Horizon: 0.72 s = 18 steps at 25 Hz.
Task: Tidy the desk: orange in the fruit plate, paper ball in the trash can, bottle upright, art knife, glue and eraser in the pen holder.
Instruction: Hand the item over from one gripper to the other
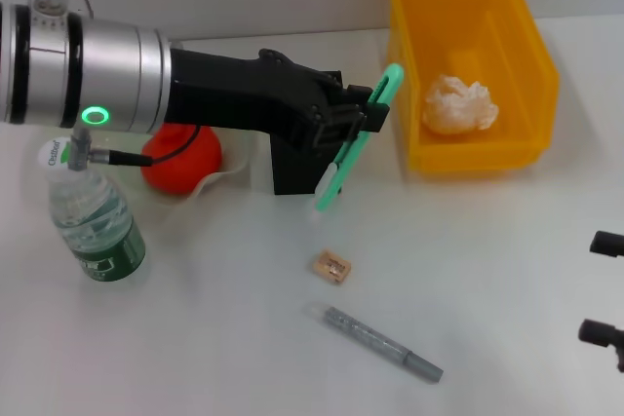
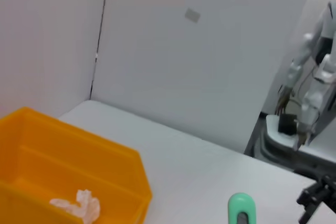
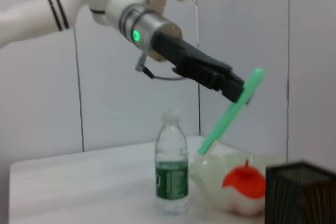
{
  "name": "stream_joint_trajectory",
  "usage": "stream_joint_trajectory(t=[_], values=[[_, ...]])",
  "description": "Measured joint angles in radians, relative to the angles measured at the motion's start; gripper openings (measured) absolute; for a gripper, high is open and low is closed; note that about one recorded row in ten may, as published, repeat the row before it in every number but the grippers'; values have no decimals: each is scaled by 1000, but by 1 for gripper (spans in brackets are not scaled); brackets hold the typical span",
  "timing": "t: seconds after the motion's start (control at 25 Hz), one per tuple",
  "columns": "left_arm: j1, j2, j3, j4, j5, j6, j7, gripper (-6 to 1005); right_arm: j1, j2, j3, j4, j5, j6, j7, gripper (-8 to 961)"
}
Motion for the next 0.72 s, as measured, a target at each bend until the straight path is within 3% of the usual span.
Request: stream_joint_trajectory(t=[0.04,0.08,0.24,0.72], values=[[2,0,0,-6,-7,-1,-4,198,-1,24,15,-5,1,-18,-129,832],[2,-1,0,-8,-9,-1,-5,198,-1,24,15,-5,1,-18,-129,832],[4,-3,7,-50,-82,-1,-5,199,-8,62,54,27,2,-25,-471,832],[7,-2,5,-139,-212,-11,-83,200,-9,66,75,262,27,28,-1024,832]])
